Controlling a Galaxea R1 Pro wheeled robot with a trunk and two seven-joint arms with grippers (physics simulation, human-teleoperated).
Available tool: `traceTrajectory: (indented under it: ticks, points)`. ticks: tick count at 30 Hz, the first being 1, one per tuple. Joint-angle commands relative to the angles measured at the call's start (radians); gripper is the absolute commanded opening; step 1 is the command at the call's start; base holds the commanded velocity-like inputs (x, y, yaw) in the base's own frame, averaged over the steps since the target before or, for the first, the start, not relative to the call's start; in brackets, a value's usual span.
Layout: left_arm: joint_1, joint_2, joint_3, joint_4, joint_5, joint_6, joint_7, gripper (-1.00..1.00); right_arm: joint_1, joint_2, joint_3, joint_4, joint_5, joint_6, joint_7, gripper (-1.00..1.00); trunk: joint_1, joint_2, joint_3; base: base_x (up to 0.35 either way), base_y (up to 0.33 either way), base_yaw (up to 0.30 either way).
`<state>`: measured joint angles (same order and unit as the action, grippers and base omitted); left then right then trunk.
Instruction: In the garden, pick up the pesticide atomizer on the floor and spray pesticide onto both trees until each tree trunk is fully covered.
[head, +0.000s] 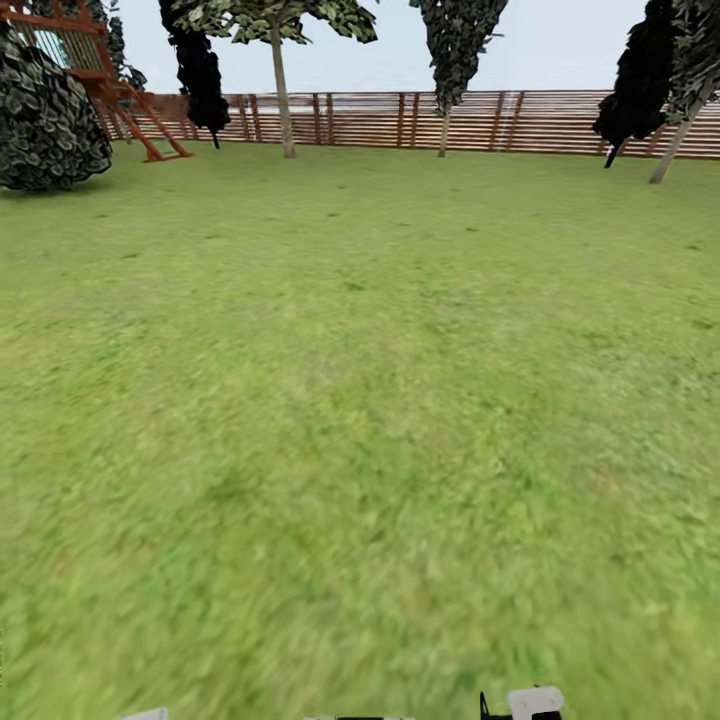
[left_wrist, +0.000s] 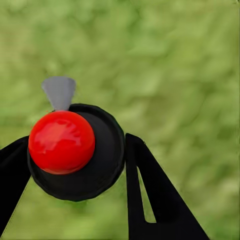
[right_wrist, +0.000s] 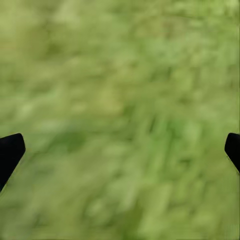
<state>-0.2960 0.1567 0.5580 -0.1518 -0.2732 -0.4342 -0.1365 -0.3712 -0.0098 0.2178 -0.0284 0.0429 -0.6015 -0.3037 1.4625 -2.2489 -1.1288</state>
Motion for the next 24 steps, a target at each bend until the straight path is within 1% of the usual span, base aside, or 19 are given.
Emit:
traceTrajectory:
  ticks: [1, 5, 8, 9, 12, 14, 24]
  points:
    - [0.000, 0.000, 0.000, 0.000, 0.001, 0.001, 0.000, -1.00, 0.000, 0.000, 0.000, 0.000, 0.000, 0.000, 0.000, 1.00, 0.000, 0.000, 0.001, 0.335, 0.000, 0.219]
    - [0.000, 0.001, 0.002, 0.000, 0.001, 0.001, 0.000, -1.00, 0.000, 0.000, 0.000, 0.000, 0.001, 0.000, 0.001, 1.00, 0.000, 0.000, 0.006, 0.336, 0.000, 0.208]
    - [0.000, 0.001, 0.002, 0.000, 0.002, 0.002, 0.000, -1.00, 0.001, 0.000, 0.000, 0.001, 0.002, 0.000, 0.002, 1.00, 0.000, 0.000, 0.010, 0.337, 0.000, 0.113]
    - [0.000, 0.001, 0.002, 0.000, 0.004, 0.002, 0.000, -1.00, 0.001, 0.000, 0.000, 0.001, 0.002, -0.001, 0.002, 1.00, 0.000, 0.000, 0.011, 0.337, 0.000, 0.031]
    - [0.000, 0.001, 0.001, 0.000, 0.036, 0.002, 0.000, -1.00, 0.002, 0.000, 0.000, 0.001, 0.002, -0.002, 0.002, 1.00, 0.000, 0.000, 0.016, 0.337, 0.000, 0.009]
    - [0.000, 0.001, 0.000, 0.000, 0.044, 0.002, 0.000, -1.00, 0.007, 0.000, 0.000, 0.000, 0.002, -0.003, 0.002, 1.00, 0.000, 0.000, 0.019, 0.337, 0.000, 0.002]
    - [0.000, 0.001, 0.000, 0.000, 0.048, 0.002, 0.000, -1.00, 0.013, 0.001, 0.002, -0.001, 0.002, -0.004, 0.002, 1.00, 0.000, 0.000, 0.035, 0.337, 0.000, 0.007]
